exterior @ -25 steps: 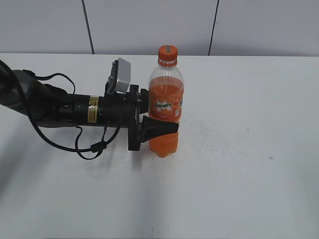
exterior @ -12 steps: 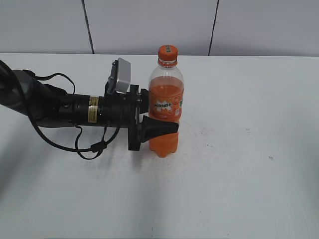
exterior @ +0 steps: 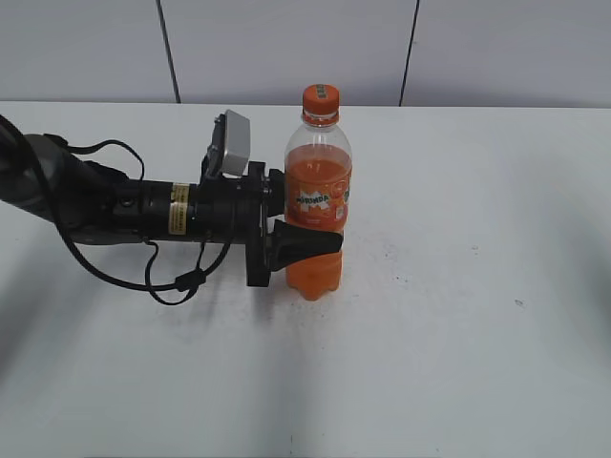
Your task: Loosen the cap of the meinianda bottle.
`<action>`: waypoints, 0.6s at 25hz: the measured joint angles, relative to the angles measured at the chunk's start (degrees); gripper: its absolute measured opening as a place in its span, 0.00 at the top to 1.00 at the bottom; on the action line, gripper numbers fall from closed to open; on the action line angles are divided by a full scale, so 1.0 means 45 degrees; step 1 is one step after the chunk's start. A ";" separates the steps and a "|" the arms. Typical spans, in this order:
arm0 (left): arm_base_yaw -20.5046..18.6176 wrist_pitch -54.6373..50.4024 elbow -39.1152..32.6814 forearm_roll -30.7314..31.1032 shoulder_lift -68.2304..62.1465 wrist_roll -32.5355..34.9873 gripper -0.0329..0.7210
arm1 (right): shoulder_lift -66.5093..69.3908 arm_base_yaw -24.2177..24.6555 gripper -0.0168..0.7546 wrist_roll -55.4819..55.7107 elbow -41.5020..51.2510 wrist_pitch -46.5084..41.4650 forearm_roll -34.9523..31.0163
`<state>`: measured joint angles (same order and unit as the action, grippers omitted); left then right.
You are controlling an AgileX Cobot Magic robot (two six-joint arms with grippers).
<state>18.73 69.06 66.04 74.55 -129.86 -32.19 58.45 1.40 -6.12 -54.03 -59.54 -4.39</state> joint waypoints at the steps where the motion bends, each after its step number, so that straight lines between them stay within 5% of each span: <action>1: 0.0000 -0.0014 0.0000 -0.0030 0.0000 0.0000 0.39 | 0.0579 0.0000 0.45 0.0000 -0.0486 -0.0055 0.0010; 15: 0.0000 -0.0097 0.0000 -0.0268 0.0000 0.0000 0.39 | 0.5996 -0.0288 0.45 0.2923 -0.7050 -0.2162 -0.0014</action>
<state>18.73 68.63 66.04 73.34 -129.86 -32.19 85.44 0.10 7.03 -85.76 -69.27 -4.45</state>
